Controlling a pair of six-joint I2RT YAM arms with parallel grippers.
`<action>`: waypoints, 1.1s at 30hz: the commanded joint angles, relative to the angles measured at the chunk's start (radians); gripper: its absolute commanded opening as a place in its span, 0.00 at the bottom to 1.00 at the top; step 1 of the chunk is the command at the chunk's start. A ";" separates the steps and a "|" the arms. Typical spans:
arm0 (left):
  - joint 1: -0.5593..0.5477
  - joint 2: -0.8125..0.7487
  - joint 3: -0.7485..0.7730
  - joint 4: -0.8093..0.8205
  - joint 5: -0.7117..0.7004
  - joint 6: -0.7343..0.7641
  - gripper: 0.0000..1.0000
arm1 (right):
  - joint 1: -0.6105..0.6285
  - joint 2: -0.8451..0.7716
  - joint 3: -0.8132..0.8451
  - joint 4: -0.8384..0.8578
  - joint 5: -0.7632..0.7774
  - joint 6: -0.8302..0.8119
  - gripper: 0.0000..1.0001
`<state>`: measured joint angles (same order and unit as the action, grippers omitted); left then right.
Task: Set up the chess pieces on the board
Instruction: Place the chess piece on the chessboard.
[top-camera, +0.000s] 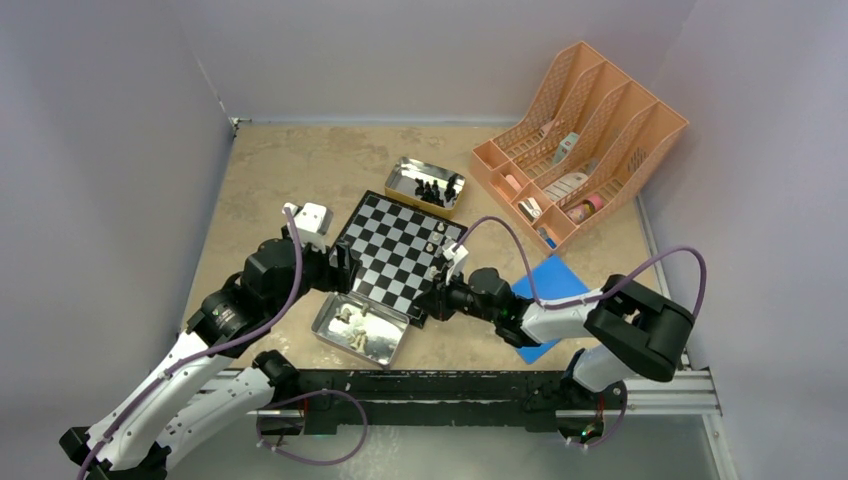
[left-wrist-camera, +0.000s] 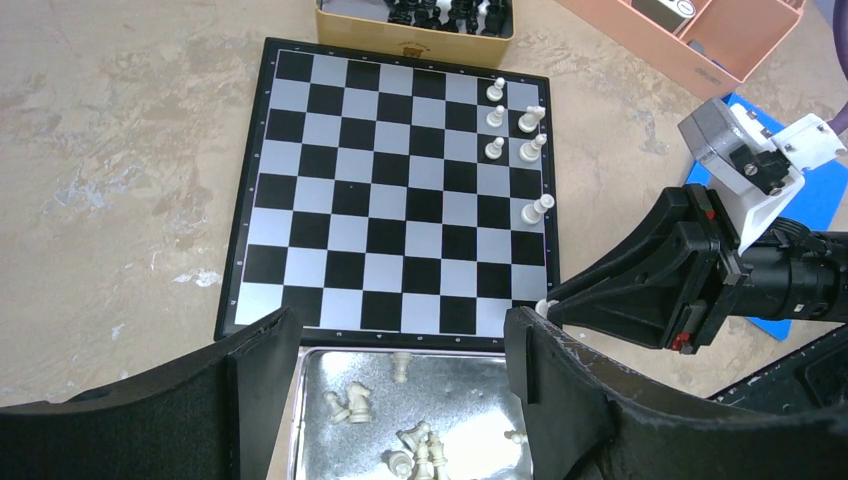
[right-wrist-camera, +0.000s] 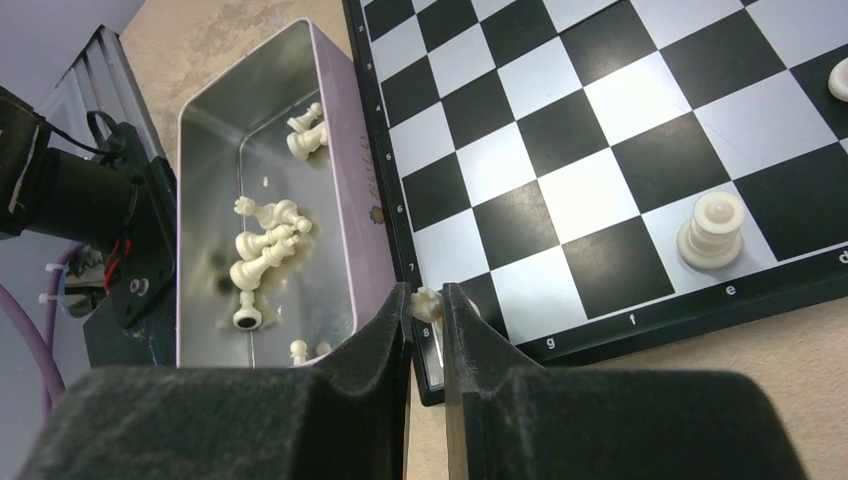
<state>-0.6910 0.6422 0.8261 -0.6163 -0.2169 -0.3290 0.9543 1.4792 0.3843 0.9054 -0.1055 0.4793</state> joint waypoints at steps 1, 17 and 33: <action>0.005 -0.003 0.002 0.032 -0.013 0.013 0.74 | -0.003 0.020 -0.002 0.076 -0.030 0.007 0.12; 0.005 -0.009 0.004 0.031 -0.016 0.010 0.74 | -0.003 0.076 0.008 0.103 -0.054 0.009 0.14; 0.005 -0.013 0.004 0.030 -0.018 0.008 0.74 | -0.003 0.049 0.011 0.083 -0.046 -0.002 0.30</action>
<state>-0.6895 0.6373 0.8261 -0.6163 -0.2180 -0.3290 0.9543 1.5635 0.3843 0.9504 -0.1497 0.4828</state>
